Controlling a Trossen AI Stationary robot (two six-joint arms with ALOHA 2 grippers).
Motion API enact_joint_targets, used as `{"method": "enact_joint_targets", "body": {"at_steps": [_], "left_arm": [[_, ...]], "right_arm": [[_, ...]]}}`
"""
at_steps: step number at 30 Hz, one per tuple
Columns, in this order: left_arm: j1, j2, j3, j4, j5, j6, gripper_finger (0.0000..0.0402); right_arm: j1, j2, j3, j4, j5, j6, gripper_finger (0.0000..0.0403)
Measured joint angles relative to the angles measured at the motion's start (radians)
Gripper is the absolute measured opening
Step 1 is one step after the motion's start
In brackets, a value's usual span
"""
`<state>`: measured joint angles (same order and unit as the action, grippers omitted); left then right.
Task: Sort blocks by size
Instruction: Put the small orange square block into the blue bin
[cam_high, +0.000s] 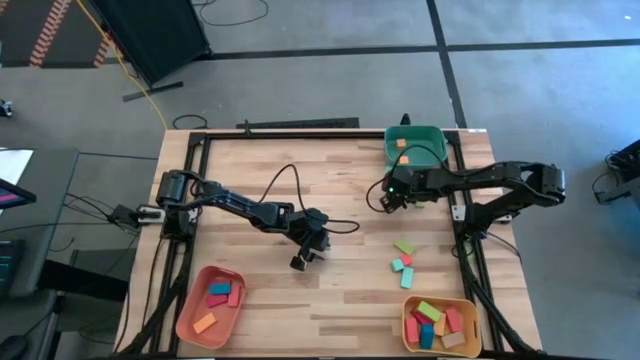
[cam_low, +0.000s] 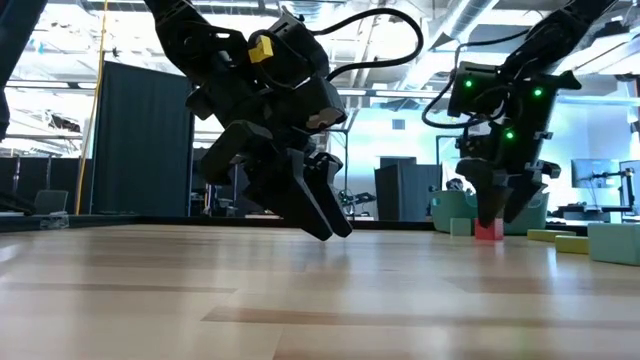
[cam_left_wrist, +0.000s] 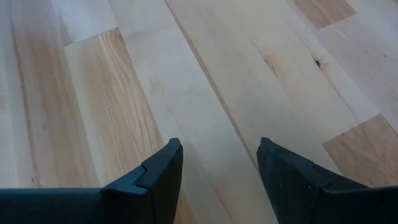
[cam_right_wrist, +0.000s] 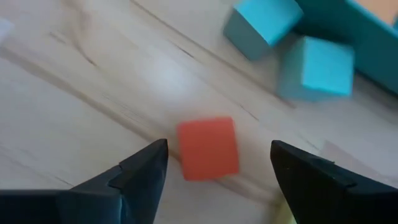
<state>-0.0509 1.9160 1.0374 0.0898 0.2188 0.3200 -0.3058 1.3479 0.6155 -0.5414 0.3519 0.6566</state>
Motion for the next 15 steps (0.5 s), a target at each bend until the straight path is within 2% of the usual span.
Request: {"method": "enact_joint_targets", "body": {"at_steps": [8,15], "left_arm": [[0.0,0.0,0.0,-0.001,0.0,0.003,0.0197],[0.0,0.0,0.0,-0.004,0.0,0.002,0.0197]], "right_arm": [[-0.003,0.006,0.0,0.062,-0.009,-0.066,0.0315],[-0.011,0.102,0.0,0.072,-0.028,-0.106,0.0311]]}}
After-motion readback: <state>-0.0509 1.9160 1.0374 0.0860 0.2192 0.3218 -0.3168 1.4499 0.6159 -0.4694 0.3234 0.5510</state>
